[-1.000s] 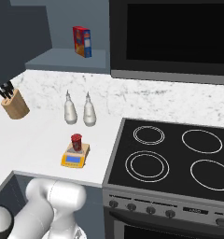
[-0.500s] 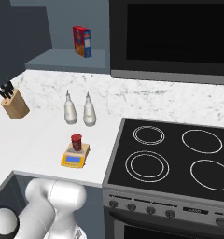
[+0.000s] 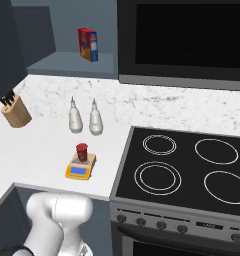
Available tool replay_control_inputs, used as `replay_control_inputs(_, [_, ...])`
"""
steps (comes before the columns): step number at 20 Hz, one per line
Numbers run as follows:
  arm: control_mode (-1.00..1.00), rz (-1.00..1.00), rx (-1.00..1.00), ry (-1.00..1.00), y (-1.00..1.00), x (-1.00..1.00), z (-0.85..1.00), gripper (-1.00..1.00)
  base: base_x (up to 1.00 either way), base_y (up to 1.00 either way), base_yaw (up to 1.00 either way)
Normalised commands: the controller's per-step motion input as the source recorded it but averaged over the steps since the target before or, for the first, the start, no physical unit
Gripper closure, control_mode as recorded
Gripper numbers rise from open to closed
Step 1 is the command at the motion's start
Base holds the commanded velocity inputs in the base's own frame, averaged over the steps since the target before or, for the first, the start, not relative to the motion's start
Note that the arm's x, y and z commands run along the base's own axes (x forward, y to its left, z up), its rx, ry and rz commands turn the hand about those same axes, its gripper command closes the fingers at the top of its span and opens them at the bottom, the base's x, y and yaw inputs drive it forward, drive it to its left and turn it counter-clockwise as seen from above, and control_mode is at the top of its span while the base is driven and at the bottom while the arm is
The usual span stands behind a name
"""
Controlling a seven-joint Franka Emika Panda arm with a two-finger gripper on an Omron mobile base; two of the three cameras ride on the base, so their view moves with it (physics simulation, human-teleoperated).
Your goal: Pick the yogurt and place it on the digital scale for weighing, and close the cabinet.
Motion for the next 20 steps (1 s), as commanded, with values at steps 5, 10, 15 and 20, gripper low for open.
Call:
replay_control_inputs(5, [-1.00, 0.00, 0.05, 0.05, -1.00, 0.71, 0.11, -1.00, 0.00, 0.00, 0.00])
replay_control_inputs(10, [-1.00, 0.00, 0.08, -0.03, -1.00, 0.20, 0.33, -1.00, 0.00, 0.00, 0.00])
replay_control_inputs(15, [-1.00, 0.00, 0.07, -0.02, -1.00, 0.28, 0.42, -1.00, 0.00, 0.00, 0.00])
replay_control_inputs(20, [-1.00, 0.00, 0.07, 0.00, -1.00, 0.72, 0.46, -1.00, 0.00, 0.00, 0.00])
